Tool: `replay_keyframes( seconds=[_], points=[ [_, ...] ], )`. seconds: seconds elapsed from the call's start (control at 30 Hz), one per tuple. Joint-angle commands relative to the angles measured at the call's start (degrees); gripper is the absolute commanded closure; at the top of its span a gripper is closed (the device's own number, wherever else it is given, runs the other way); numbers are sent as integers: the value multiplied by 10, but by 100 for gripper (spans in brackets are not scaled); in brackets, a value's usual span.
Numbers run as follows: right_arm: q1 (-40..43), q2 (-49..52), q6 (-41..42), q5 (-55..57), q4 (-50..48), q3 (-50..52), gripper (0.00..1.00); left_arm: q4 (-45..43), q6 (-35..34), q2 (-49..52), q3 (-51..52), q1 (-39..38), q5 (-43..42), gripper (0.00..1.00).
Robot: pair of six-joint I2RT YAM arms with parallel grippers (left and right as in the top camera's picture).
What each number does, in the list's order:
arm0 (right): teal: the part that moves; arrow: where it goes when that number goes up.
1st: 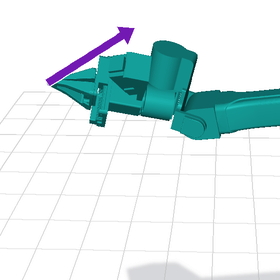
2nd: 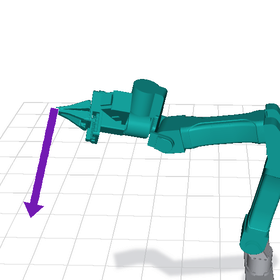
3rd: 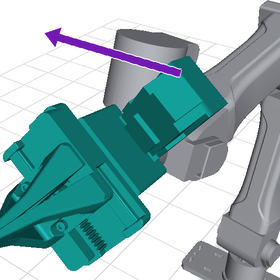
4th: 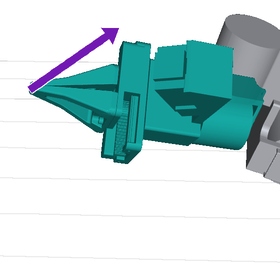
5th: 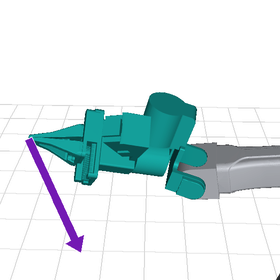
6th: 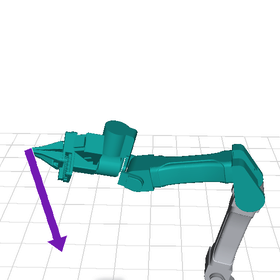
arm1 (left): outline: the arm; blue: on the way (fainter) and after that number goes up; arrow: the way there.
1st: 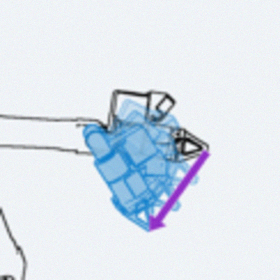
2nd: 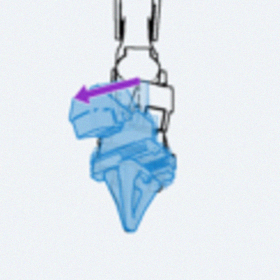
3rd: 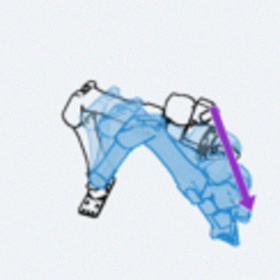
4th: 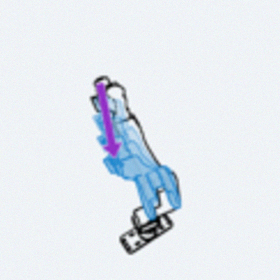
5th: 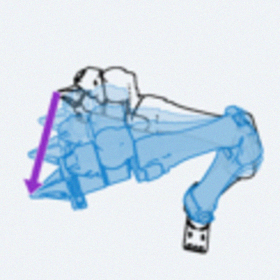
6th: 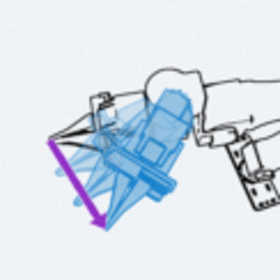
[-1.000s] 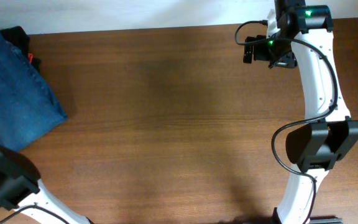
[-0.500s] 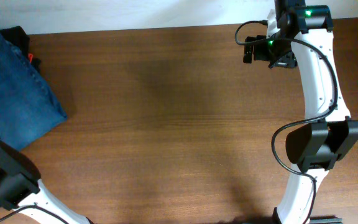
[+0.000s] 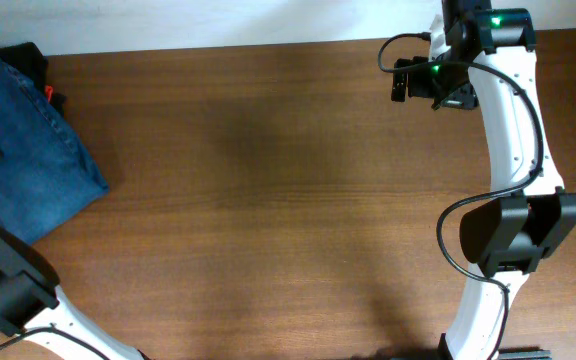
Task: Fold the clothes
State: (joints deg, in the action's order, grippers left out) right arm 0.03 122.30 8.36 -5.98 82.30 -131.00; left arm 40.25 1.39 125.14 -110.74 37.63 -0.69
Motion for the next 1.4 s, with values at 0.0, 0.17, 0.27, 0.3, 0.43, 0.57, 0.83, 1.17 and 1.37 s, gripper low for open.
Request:
replay_keyframes(
  seconds=[0.0, 0.17, 0.27, 0.3, 0.43, 0.57, 0.83, 1.17, 1.37],
  points=[
    [4, 3, -4, 5, 0, 3, 1, 4, -6, -71, -54, -10, -27, 64],
    [4, 3, -4, 5, 0, 3, 1, 21, -8, -145, -58, -37, -65, 44],
    [4, 3, -4, 5, 0, 3, 1, 44, -8, -178, -58, -58, -64, 32],
    [4, 3, -4, 5, 0, 3, 1, 55, -8, -187, -58, -67, -64, 30],
    [4, 3, -4, 5, 0, 3, 1, 112, -8, -201, -58, -101, -64, 23],
    [4, 3, -4, 5, 0, 3, 1, 174, -8, -198, -42, -135, -64, 19],
    [4, 3, -4, 5, 0, 3, 1, 200, -68, -198, 29, -217, 77, 13],
    [4, 3, -4, 5, 0, 3, 1, 200, -104, -199, 105, -244, 65, 7],
    [4, 3, -4, 5, 0, 3, 1, 205, -104, -225, 105, -276, 59, 7]
  ],
)
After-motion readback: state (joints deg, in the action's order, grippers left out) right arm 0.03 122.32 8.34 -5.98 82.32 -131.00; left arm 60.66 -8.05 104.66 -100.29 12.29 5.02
